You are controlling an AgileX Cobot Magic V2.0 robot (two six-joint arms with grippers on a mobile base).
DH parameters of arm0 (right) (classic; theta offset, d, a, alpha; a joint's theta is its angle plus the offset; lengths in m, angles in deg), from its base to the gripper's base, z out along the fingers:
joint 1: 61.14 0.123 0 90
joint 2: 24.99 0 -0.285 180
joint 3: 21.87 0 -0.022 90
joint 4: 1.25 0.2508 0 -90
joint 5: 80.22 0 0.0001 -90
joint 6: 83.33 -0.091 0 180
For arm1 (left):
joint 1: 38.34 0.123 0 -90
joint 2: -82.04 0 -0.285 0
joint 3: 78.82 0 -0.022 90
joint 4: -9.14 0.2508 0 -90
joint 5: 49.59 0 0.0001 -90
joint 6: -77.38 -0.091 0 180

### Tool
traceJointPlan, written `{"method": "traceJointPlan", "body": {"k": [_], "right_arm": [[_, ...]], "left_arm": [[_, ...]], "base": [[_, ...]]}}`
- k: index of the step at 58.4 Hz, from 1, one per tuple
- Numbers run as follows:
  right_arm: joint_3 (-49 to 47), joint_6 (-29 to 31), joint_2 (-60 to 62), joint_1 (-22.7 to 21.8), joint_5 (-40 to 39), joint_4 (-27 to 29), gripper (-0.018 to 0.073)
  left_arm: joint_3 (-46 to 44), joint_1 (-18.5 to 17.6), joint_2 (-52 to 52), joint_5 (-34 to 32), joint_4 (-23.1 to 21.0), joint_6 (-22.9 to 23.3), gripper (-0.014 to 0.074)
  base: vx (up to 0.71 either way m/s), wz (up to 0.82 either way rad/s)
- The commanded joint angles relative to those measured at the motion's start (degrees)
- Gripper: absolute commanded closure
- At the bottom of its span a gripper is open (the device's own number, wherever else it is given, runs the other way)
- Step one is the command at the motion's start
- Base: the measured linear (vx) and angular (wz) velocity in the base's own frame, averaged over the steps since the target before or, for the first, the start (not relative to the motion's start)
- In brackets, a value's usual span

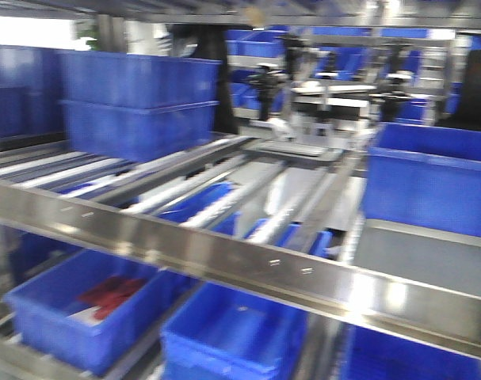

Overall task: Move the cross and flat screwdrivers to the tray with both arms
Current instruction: 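Drive the base to the conveyor station facing the grey tray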

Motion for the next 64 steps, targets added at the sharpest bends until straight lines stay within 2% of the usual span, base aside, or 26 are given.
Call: {"method": "traceJointPlan", "body": {"k": [1,33,64], "right_arm": [[-1.5,0.1,-0.2,-0.1,-5.6,0.1,0.0567],[-1.5,0.1,-0.2,-0.1,-5.6,0.1,0.0567],[-1.5,0.1,-0.2,-0.1,-5.6,0.1,0.0567]], "left_arm": [[-1.7,-0.3,0.1,-5.8,-0.3,0.2,0.0594],[-1.7,-0.3,0.1,-5.8,-0.3,0.2,0.0594],[-1.7,-0.3,0.1,-5.8,-0.3,0.2,0.0594]], "base": [[0.19,-0.63],[0.16,-0.56],[0.18,-0.09]]}}
